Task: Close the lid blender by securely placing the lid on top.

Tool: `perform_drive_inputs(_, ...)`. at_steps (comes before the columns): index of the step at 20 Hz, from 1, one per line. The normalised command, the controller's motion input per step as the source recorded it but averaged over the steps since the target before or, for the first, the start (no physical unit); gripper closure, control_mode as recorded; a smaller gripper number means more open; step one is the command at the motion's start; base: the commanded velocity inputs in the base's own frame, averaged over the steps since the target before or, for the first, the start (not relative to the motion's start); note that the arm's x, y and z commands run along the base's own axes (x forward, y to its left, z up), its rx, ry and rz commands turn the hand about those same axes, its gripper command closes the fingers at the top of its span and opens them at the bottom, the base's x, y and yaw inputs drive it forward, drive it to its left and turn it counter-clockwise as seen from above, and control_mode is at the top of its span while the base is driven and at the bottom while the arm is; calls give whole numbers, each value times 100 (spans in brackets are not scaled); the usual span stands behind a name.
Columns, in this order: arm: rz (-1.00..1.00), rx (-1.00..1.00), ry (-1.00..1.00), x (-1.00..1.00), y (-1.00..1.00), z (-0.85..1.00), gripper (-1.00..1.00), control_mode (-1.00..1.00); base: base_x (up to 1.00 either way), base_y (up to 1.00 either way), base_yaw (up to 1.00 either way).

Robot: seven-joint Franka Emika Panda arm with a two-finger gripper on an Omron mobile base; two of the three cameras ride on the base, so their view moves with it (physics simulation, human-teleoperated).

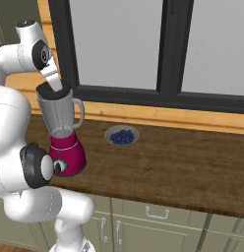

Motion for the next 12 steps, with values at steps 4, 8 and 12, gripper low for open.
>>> perform_drive_inputs(4,0,0,0,-2,-16,-4,100,-100,0,0,0)
perform_drive_inputs(8,-1,0,4,-5,-26,0,100,-100,0,0,0)
perform_drive_inputs(12,-4,0,9,-13,-21,2,100,-100,0,0,0)
